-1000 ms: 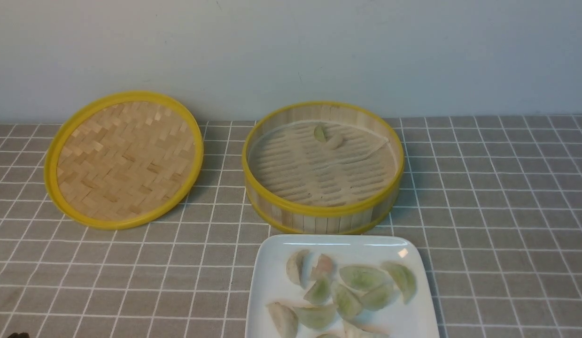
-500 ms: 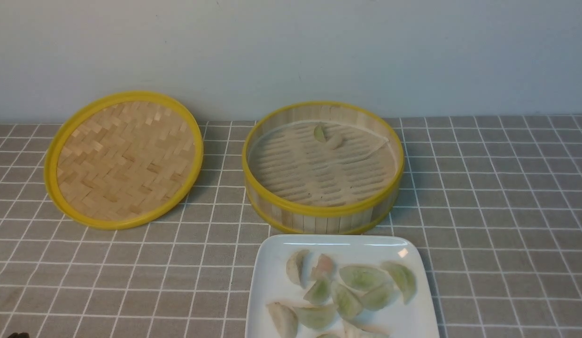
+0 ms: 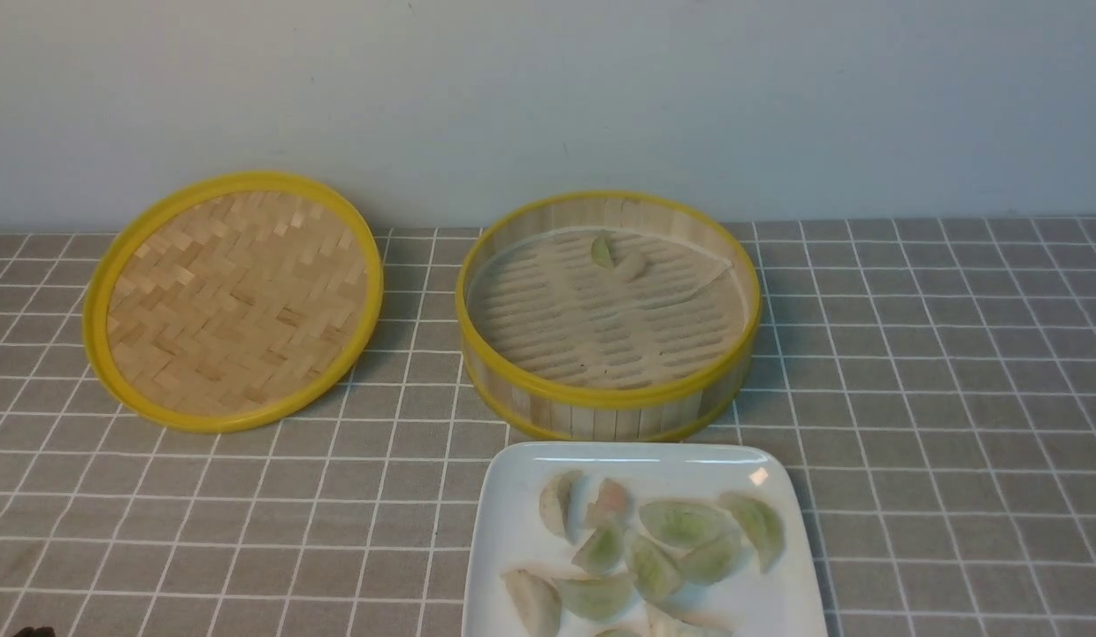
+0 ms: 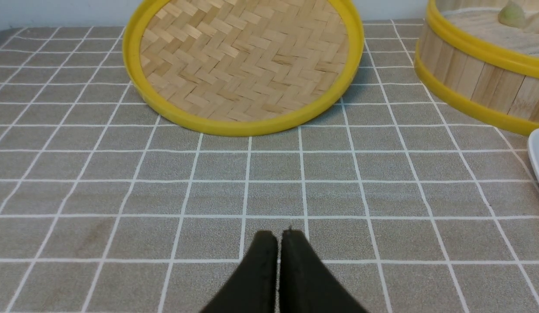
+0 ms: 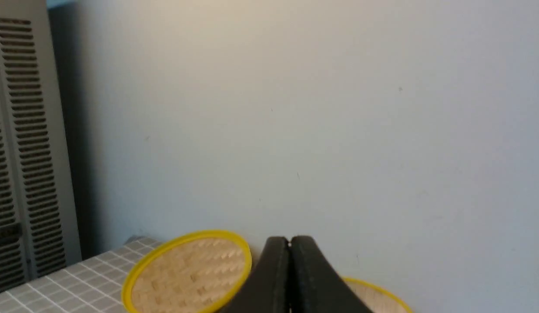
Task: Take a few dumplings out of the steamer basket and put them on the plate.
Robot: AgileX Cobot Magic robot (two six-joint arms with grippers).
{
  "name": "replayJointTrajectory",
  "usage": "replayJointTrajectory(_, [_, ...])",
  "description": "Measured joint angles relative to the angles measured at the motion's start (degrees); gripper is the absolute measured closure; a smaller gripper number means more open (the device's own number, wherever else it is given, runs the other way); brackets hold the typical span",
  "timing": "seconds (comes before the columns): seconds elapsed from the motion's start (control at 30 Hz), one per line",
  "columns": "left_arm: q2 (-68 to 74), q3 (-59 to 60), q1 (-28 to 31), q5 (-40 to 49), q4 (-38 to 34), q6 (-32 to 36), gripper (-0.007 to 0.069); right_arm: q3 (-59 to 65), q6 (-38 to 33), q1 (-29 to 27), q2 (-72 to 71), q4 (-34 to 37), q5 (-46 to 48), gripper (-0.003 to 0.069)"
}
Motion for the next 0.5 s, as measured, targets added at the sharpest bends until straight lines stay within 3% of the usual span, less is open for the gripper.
replayJointTrajectory(0.2, [0.00,0.00,0.00,0.00,0.00,0.00,0.0629,0.72,-1.00,-0.53,-0.34,1.75,-1.14,0.0673])
replayJointTrajectory(0.43, [0.00,0.00,0.00,0.00,0.00,-0.05,0.0629,10.33,-1.02,-17.49,-0.34,1.89,-1.90,0.0673])
replayJointTrajectory(0.5, [0.00,0.00,0.03,0.00,0.00,-0.05,0.0629,12.29,-1.06,-20.15,-0.34,1.89,-1.90,0.0673])
